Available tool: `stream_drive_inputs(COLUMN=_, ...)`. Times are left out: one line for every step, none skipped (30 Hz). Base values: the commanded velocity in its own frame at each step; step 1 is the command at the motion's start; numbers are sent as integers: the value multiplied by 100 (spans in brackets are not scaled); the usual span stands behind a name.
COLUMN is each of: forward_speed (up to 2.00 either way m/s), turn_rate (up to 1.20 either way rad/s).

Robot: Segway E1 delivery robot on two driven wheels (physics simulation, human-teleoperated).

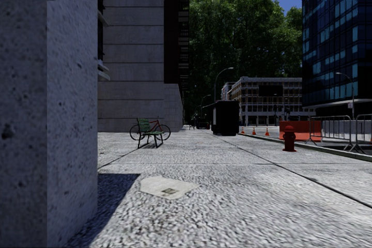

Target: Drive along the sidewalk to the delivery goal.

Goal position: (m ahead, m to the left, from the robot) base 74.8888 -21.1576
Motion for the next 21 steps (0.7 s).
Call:
stream_drive_inputs(forward_speed=200, turn_rate=0)
stream_drive_inputs(forward_speed=200, turn_rate=0)
stream_drive_inputs(forward_speed=200, turn_rate=0)
stream_drive_inputs(forward_speed=200, turn_rate=0)
stream_drive_inputs(forward_speed=200, turn_rate=0)
stream_drive_inputs(forward_speed=200, turn_rate=0)
stream_drive_inputs(forward_speed=200, turn_rate=0)
stream_drive_inputs(forward_speed=200, turn_rate=0)
stream_drive_inputs(forward_speed=200, turn_rate=0)
stream_drive_inputs(forward_speed=200, turn_rate=0)
stream_drive_inputs(forward_speed=200, turn_rate=0)
stream_drive_inputs(forward_speed=200, turn_rate=0)
stream_drive_inputs(forward_speed=200, turn_rate=0)
stream_drive_inputs(forward_speed=200, turn_rate=0)
stream_drive_inputs(forward_speed=200, turn_rate=0)
stream_drive_inputs(forward_speed=200, turn_rate=0)
stream_drive_inputs(forward_speed=200, turn_rate=0)
stream_drive_inputs(forward_speed=200, turn_rate=0)
stream_drive_inputs(forward_speed=200, turn_rate=0)
stream_drive_inputs(forward_speed=200, turn_rate=0)
stream_drive_inputs(forward_speed=200, turn_rate=0)
